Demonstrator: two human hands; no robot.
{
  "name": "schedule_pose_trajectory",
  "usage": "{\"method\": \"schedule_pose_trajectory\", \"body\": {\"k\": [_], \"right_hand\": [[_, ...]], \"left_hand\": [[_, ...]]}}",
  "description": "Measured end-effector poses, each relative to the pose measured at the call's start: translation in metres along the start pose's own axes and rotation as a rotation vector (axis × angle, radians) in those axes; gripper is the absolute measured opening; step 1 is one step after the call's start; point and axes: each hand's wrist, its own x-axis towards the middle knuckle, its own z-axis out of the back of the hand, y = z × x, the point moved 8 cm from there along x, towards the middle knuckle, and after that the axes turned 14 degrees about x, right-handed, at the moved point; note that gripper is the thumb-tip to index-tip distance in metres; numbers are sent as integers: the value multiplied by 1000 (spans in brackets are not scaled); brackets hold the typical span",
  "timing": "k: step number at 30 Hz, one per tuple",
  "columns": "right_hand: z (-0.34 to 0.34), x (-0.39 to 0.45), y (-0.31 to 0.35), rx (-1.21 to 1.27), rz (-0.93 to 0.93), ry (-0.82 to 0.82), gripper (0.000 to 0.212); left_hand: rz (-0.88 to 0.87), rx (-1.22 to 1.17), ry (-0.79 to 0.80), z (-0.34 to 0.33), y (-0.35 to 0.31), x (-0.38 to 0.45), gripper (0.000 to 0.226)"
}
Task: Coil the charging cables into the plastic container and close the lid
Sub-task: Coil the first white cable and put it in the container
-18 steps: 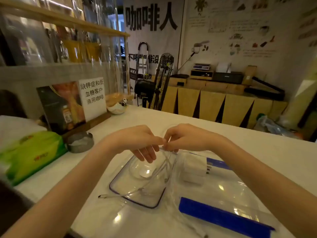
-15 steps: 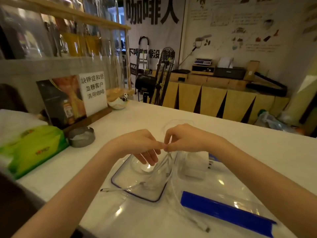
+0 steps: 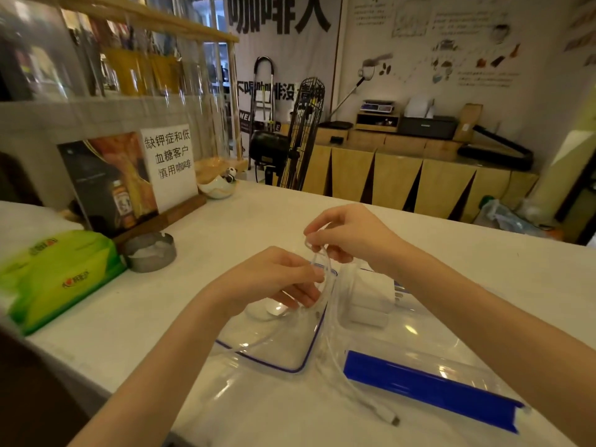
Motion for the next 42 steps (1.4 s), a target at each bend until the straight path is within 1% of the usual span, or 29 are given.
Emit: {"method": "schedule_pose_trajectory", "body": {"k": [2,5,7,9,12,13,15,17,19,22,24,26,27,30,32,33,35,37,38,40,42], "right_hand": [[3,0,2,121,-15,-18,12],[8,2,4,321,-42,-35,14],[10,4,7,474,-71,-33,18],[12,6,11,530,-64,-16,22],[8,5,25,358,77,44,20],[4,2,28,300,114,66,16],[-4,-2,31,212,144,92,15],[-11,-5,30,181,160,117,17],[-15,-9,31,172,183,149,16],[-16,-18,30,23,176,187,16],[-18,-24,30,-45,158,224,17],[-17,-30,33,-97,163,235,18],[-15,-32,36,-120,178,224,18],[-7,-39,50,-193,234,185,18],[-4,-45,65,-267,301,176,18],[-2,-48,74,-307,352,166,17],[8,-53,93,-350,440,123,13],[24,-53,110,-327,495,73,12],[33,-52,116,-273,504,55,12],[50,-48,122,-89,498,36,12],[65,-42,121,113,483,14,23]], "left_hand": [[-63,-7,-23,2,-7,-3,24],[-146,-15,-111,15,-19,-9,25],[-190,-136,-115,22,-29,-12,29],[-245,-341,-59,26,-43,-15,31],[-431,-582,19,34,-77,-21,28],[-502,-624,14,40,-90,-23,27],[-589,-655,-59,56,-110,-23,28],[-609,-637,-163,73,-122,-18,29],[-600,-664,-227,86,-126,-8,32],[-588,-846,-252,95,-121,12,33],[-569,-924,-294,98,-111,25,32],[-542,-902,-375,100,-100,33,30],[-527,-840,-428,100,-95,35,29],[-515,-514,-567,96,-90,32,26],[-499,-290,-595,90,-91,29,26],[-479,-188,-577,86,-91,28,26],[-448,-75,-452,74,-92,27,28],[-433,-132,-285,62,-96,25,32],[-432,-169,-238,58,-101,22,34],[-461,-265,-161,54,-113,15,43],[-508,-434,-4,48,-125,10,52]]}}
